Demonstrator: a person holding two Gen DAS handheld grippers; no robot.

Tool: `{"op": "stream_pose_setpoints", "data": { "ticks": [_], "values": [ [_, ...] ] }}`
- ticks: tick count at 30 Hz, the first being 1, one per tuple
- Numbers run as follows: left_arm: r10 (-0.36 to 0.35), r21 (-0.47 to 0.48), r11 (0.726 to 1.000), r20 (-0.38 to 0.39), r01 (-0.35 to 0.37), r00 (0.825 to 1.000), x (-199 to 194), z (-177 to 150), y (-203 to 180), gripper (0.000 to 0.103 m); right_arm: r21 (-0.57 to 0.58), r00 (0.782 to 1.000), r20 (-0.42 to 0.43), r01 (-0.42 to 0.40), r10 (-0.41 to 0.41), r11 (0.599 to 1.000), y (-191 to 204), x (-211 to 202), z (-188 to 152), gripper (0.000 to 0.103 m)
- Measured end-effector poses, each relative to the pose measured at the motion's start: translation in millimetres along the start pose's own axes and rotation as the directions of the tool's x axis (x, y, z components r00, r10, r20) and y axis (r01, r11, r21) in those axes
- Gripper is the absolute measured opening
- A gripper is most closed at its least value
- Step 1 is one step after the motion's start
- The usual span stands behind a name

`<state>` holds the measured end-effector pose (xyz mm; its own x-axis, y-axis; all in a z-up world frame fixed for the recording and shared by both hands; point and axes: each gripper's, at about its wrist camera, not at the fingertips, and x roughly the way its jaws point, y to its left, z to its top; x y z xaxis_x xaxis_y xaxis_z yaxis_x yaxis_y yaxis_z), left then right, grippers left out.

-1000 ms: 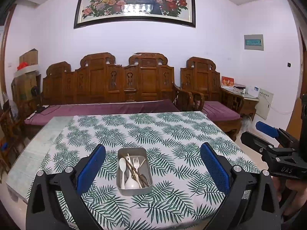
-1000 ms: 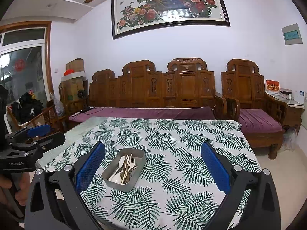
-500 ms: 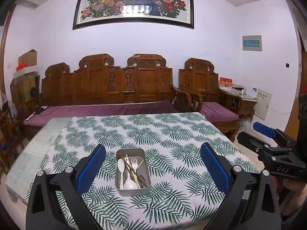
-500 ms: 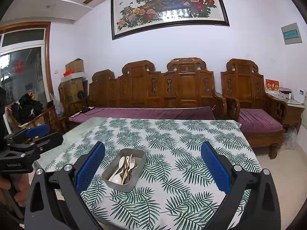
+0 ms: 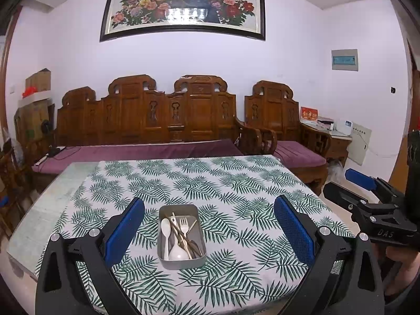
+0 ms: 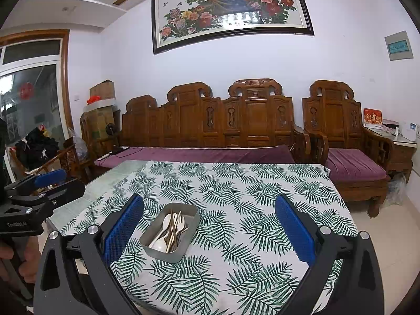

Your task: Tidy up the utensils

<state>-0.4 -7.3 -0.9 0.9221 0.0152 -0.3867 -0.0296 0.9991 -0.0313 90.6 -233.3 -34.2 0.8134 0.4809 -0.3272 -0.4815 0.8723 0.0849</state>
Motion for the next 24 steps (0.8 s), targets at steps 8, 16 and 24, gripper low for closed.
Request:
{"op": "stream_pose_setpoints", "data": {
  "ticks": [8, 16, 24],
  "values": [
    [-0.001, 0.000, 1.000, 0.001, 0.001, 1.000, 0.3, 0.1, 0.4, 0.095, 0.001, 1.000, 0.003, -0.005, 0.005, 1.000, 0.3, 0.5, -1.4, 0.101],
    [0.004, -0.007, 1.000, -0.003, -0.004, 1.000, 3.1, -1.1, 1.4, 0.095, -0.002, 1.000, 0.008, -0.011, 0.011, 1.000, 3.7, -1.9, -3.2, 0.101],
    [0.004, -0.010, 1.000, -0.004, -0.004, 1.000, 3.8, -1.4, 1.7, 0.095, 0.000, 1.000, 0.006, -0.014, 0.014, 1.000, 5.2, -2.4, -2.7, 0.101]
  ]
}}
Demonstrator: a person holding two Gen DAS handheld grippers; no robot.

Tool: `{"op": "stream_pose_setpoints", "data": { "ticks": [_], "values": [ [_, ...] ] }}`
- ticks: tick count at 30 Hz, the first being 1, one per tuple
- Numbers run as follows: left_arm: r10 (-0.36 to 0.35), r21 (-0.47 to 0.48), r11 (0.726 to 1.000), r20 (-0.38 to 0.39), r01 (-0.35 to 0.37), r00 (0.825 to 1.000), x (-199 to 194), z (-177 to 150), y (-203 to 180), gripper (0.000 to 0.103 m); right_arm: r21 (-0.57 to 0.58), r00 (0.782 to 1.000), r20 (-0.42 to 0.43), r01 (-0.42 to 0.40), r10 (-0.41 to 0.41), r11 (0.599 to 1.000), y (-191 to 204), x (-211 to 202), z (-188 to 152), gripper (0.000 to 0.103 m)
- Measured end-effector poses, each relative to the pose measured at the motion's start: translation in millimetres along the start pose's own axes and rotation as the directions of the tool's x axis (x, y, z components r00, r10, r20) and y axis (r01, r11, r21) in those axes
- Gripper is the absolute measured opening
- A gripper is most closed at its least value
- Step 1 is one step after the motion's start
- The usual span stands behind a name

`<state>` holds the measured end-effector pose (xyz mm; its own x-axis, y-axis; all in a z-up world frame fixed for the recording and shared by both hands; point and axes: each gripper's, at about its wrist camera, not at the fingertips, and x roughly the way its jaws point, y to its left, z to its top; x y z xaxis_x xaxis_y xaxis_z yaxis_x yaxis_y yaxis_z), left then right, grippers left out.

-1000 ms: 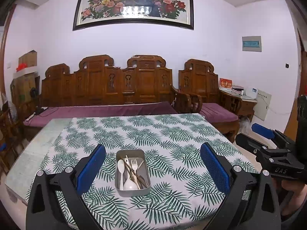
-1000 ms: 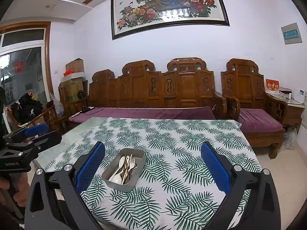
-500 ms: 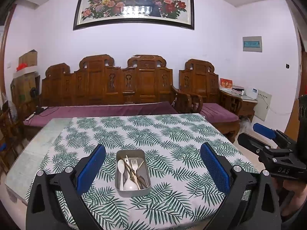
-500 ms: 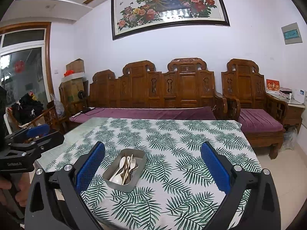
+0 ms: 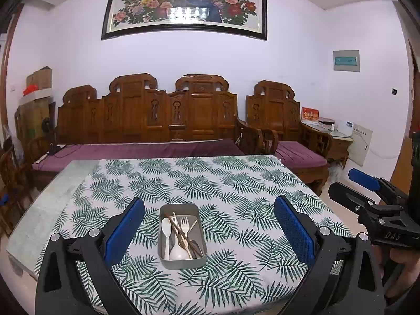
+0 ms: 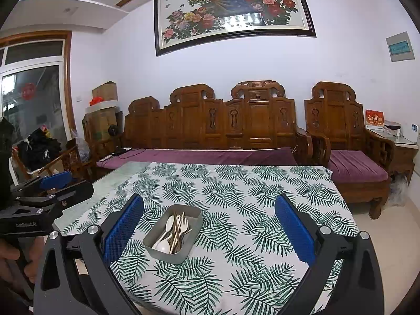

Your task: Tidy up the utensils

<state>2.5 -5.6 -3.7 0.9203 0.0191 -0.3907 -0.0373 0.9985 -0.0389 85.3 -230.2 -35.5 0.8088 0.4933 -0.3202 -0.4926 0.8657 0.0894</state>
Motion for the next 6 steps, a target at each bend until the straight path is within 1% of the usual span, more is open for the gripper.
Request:
{"op": "stream_pose_setpoints", "data": {
  "ticks": [6],
  "values": [
    [0.000, -0.001, 1.000, -0.001, 0.000, 1.000, -0.2, 0.4, 0.0, 0.095, 0.001, 1.000, 0.000, 0.000, 0.000, 1.000, 0.2, -0.2, 0.3, 0.101]
  ]
}}
